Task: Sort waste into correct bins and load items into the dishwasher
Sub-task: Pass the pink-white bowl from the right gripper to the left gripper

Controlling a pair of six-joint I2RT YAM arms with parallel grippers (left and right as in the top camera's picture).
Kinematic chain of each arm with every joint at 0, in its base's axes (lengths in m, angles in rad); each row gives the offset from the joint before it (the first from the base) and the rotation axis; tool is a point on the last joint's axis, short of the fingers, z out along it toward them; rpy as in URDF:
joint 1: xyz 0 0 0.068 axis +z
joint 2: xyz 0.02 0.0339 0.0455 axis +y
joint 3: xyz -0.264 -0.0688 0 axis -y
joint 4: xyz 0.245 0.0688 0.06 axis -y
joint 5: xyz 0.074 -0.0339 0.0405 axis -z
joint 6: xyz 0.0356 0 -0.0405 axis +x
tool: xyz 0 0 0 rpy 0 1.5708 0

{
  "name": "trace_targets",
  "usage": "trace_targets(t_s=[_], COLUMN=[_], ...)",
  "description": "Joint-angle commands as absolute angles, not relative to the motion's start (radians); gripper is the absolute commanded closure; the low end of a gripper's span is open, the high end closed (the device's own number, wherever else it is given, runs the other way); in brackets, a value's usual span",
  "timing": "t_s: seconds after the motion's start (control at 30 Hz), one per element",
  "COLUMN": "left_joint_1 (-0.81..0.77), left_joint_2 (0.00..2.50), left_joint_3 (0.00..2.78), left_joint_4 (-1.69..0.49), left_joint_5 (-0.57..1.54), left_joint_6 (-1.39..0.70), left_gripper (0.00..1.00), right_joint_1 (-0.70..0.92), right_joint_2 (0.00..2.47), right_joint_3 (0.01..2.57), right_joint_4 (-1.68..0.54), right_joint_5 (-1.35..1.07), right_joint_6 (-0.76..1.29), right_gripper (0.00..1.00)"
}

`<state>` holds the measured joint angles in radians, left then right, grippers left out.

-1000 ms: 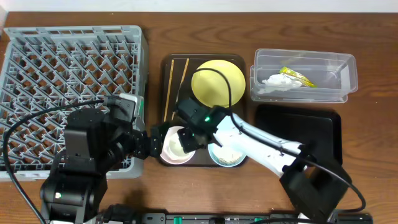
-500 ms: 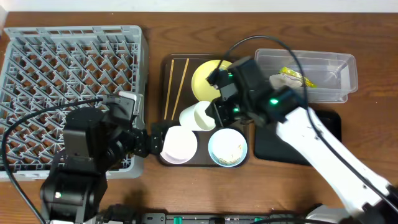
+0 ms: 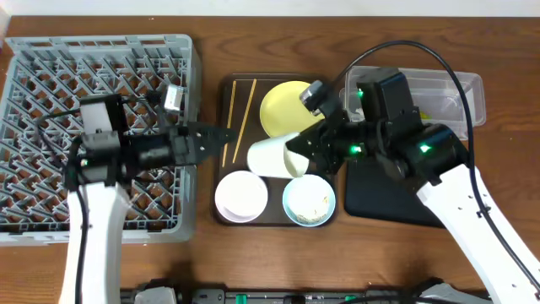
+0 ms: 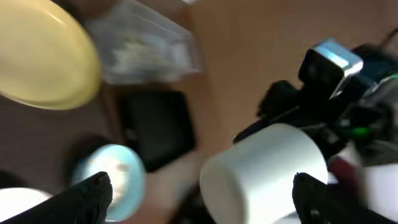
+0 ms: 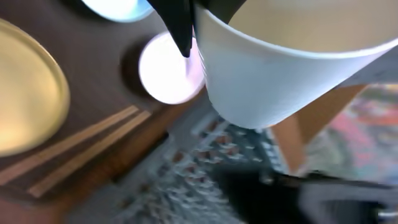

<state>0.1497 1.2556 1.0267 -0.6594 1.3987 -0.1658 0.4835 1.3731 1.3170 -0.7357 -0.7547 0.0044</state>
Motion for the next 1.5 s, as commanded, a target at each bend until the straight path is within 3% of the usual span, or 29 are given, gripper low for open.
trace_targets(t_s=[0.0,0.23,0.93,1.17,1.27,1.33,1.4,1.47], left_joint_1=[0.121,0.028,0.027,0.027,0.027,0.027,0.027,0.027], left_joint_2=[1.269,1.205,1.044,1.044,1.044,1.044,1.044,1.043], left_joint_3=[1.040,1.040,1.040,1.040,1.040,1.040,1.040,1.040], left_joint_4=[-0.682,-0.694,-0.688,-0.688,-0.691,-0.691,-0.690,-0.690], left_joint_5=[1.574,1.573,1.573,1.573,1.573,1.573,1.571,1.549], left_joint_6=[-0.178,-0.181,-0.178,-0.182,-0.182,-0.182,-0.181,-0.181], left_gripper=[0.07,0.09,0.13,0.40,0.43,0.44,0.46,0.46], right_joint_1=[0.480,0.480,0.540,0.540,0.540,0.540,0.540,0.539], right_joint_2=[1.367,1.388,1.427,1.427,1.427,1.427,1.427,1.427], right_joint_3=[1.320,1.320,1.320,1.320,1.320,1.320,1.320,1.320], right_joint_4=[-0.708,-0.617,-0.434,-0.427,-0.422,-0.422,-0.428,-0.440], right_joint_5=[-0.873,-0.875,-1.037,-1.037,-1.036,-1.033,-1.004,-0.978], right_joint_6=[-0.050,-0.050,-0.010,-0.016,-0.016,-0.016,0.013,0.037], right_gripper=[0.99,0.99,0.99,0.99,0.99,0.94,0.68,0.55])
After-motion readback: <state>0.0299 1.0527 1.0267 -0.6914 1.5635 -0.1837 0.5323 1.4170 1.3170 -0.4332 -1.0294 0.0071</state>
